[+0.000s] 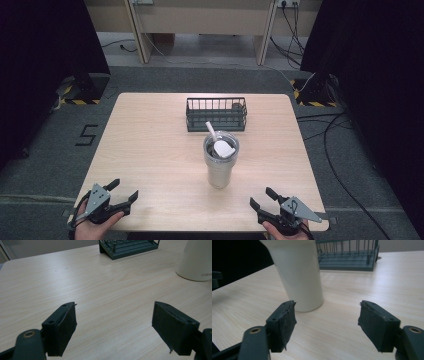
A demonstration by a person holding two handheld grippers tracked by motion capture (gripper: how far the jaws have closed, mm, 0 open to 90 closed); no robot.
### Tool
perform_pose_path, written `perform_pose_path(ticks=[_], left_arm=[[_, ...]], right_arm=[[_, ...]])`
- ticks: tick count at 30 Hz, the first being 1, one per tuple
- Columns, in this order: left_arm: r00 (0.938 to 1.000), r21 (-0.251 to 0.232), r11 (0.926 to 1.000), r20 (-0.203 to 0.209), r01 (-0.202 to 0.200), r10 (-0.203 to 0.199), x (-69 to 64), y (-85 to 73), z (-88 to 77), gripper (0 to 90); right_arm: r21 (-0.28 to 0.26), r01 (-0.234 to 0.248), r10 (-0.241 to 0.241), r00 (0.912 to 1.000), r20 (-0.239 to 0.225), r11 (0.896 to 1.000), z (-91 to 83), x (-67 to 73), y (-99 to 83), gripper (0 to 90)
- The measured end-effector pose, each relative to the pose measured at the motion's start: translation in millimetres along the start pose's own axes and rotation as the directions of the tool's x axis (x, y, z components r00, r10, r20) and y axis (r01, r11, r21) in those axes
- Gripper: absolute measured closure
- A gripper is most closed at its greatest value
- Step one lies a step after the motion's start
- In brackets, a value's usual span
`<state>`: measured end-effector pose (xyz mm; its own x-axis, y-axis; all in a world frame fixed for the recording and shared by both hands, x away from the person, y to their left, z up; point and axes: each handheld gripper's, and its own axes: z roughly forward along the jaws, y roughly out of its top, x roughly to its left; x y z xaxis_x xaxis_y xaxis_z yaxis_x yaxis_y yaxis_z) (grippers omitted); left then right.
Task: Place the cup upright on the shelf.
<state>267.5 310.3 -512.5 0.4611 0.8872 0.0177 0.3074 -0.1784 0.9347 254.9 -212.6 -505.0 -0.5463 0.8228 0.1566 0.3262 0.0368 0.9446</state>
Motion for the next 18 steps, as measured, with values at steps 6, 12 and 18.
perform_pose_path(ticks=[6,12,18], left_arm=[[0.9998,-0.005,1.0,0.016,-0.008,0.008,-2.3,-0.1,0.1,19.1],[0.9997,-0.004,1.0,0.023,-0.008,0.008,-2.1,0.0,-0.6,19.1],[0.9997,-0.004,1.0,0.025,-0.008,0.009,-2.3,0.1,0.4,19.1]], right_arm=[[-0.03,0.033,-0.033,0.9992,-0.021,0.999,9.9,7.9,12.1,23.3],[-0.053,0.02,-0.022,0.9991,-0.036,0.998,20.4,17.6,23.7,15.3],[-0.04,0.028,-0.03,0.9988,-0.037,0.999,34.9,20.2,27.6,15.2]])
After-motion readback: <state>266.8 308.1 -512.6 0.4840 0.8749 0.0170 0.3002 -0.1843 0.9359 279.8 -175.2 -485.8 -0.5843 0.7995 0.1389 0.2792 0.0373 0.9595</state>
